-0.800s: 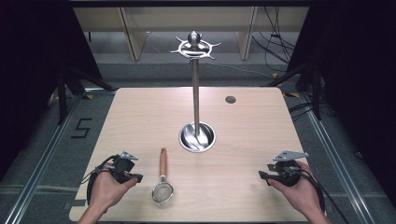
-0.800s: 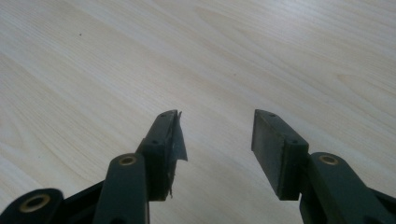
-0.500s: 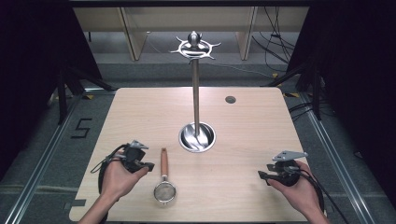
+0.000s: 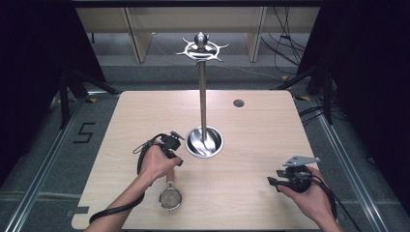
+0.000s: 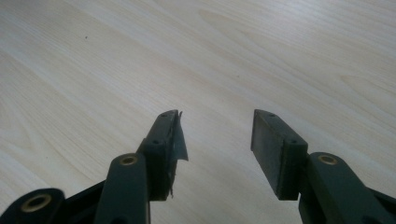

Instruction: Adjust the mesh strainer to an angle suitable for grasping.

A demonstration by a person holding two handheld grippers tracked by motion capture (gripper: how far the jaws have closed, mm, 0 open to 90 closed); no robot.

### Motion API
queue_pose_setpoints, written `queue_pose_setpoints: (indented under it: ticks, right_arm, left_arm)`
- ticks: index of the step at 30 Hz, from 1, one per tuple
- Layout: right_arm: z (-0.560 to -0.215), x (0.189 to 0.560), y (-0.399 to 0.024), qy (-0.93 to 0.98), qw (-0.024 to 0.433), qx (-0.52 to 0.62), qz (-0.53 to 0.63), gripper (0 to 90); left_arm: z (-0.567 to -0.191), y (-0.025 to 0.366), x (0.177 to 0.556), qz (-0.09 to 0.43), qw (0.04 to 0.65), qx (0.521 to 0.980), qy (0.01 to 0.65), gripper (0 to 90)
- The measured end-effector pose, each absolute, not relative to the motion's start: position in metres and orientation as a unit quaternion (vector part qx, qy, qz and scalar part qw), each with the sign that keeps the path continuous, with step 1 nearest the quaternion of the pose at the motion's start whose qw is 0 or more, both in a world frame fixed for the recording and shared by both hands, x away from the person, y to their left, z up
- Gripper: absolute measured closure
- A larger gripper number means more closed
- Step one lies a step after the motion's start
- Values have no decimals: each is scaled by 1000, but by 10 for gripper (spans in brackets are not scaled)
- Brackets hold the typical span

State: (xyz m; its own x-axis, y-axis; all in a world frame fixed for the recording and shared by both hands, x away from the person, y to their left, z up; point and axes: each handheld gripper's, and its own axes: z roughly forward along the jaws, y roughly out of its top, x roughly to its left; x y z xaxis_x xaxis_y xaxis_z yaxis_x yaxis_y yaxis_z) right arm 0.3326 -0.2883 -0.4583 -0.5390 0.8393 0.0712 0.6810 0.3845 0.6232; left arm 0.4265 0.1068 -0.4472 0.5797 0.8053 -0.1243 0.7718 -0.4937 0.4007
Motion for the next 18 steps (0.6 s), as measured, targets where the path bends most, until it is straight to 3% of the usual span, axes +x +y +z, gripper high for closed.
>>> queue_pose_setpoints:
  ticks: [2,3,5,9,11,18]
  right_arm:
    - [-460,333,-290,824,138,454,310,525]
    - [-463,333,-287,809,145,467,327,525]
    - [-461,332,-287,810,134,472,320,524]
    - [-461,333,-289,821,142,455,315,523]
    - [-460,331,-285,815,114,480,306,523]
    - [-460,332,-287,823,115,469,299,522]
  left_arm:
    - [-448,105,430,39,208,866,453,890]
    - [-448,105,434,71,191,872,444,890]
    - [-451,100,436,44,187,862,469,890]
    - [-456,99,439,38,180,846,501,890]
    - [-461,104,444,21,179,837,517,890]
    - [-467,115,454,27,165,826,537,890]
